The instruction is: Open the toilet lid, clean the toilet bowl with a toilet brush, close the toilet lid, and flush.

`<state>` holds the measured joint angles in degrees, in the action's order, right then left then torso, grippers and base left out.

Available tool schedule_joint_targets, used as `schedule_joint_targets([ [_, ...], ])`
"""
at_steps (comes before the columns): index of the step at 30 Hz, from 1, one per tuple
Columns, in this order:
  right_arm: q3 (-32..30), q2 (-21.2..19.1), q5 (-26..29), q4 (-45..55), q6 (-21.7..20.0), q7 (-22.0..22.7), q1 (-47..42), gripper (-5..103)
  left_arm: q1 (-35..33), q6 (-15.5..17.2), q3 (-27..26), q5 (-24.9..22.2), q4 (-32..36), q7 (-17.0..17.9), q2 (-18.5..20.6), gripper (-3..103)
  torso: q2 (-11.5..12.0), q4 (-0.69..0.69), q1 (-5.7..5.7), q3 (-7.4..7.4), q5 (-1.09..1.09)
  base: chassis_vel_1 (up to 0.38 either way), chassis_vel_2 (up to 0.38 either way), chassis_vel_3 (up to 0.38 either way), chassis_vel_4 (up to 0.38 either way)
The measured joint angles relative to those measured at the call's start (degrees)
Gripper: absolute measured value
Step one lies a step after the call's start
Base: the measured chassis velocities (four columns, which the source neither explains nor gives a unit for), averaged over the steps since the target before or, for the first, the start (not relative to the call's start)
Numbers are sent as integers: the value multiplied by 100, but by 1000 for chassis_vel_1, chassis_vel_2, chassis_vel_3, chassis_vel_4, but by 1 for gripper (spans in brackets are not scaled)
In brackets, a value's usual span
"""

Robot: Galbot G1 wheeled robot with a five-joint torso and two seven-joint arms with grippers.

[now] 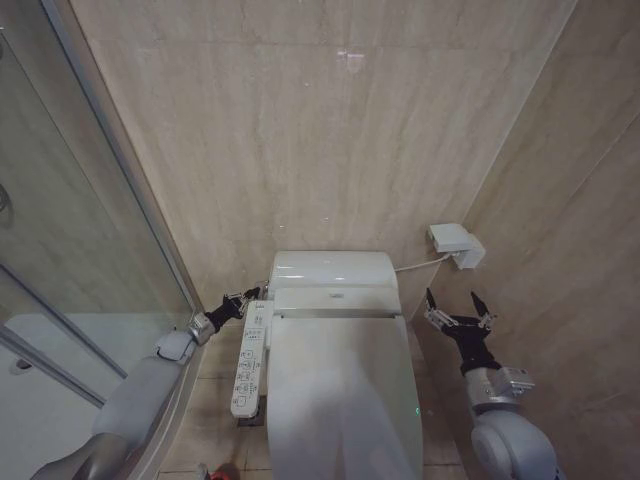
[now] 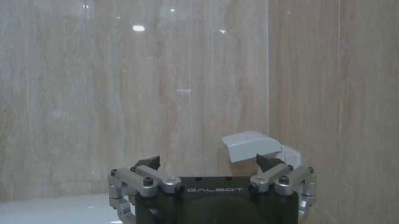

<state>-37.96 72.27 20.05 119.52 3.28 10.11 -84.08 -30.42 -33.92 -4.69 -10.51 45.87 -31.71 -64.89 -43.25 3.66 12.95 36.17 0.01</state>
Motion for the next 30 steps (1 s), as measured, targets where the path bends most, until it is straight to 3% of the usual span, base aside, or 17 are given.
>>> schedule_joint_targets([
  [13,0,0,0,0,0,0,0,100,-340,-9,-187,80,121,-63,36,0,0,0,0,1,-2,0,0,0,0],
  [30,0,0,0,0,0,0,0,100,-130,-12,-231,93,-124,-69,-59,0,1,-2,0,0,0,0,0,0,0],
])
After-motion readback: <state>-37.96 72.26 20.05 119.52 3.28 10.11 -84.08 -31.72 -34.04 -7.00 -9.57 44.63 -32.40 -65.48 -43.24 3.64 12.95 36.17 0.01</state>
